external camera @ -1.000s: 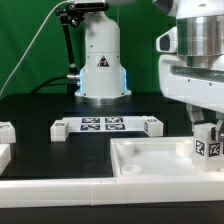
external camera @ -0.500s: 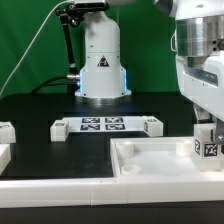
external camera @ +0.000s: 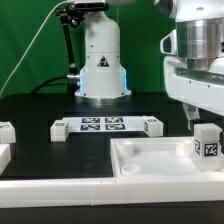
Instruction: Assemble one leg
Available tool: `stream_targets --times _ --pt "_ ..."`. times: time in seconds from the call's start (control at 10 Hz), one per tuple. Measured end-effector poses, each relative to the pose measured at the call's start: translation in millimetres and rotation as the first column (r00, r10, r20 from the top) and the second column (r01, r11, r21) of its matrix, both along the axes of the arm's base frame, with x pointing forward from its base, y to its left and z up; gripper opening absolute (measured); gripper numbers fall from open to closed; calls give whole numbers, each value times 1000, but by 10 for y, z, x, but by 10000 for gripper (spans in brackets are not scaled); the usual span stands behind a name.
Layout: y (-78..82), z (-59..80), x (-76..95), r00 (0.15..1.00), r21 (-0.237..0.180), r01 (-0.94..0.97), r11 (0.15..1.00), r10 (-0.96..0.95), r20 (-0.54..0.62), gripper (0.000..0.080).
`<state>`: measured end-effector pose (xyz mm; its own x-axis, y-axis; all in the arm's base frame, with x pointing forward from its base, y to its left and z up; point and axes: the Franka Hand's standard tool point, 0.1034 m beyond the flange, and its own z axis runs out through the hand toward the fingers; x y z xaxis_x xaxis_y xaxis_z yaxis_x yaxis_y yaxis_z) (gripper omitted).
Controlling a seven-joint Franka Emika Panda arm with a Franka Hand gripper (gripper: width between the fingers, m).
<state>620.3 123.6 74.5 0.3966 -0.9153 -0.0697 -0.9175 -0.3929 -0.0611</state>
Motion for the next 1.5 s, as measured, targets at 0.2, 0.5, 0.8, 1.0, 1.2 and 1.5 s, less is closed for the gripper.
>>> stream_targets --times 0.2,0.5,0.8,1.0,1.2,1.5 --pt "-12 -2 -4 973 -9 -231 973 231 17 649" --pt "31 0 -13 850 -59 -525 849 527 20 649" --pt "49 27 16 613 -113 -785 609 790 1 649" --pt "-11 28 29 452 -119 -886 448 892 -6 649" --pt "-62 26 36 304 -122 -946 301 952 -12 649" --pt "-60 26 36 305 -122 -946 302 952 -12 348"
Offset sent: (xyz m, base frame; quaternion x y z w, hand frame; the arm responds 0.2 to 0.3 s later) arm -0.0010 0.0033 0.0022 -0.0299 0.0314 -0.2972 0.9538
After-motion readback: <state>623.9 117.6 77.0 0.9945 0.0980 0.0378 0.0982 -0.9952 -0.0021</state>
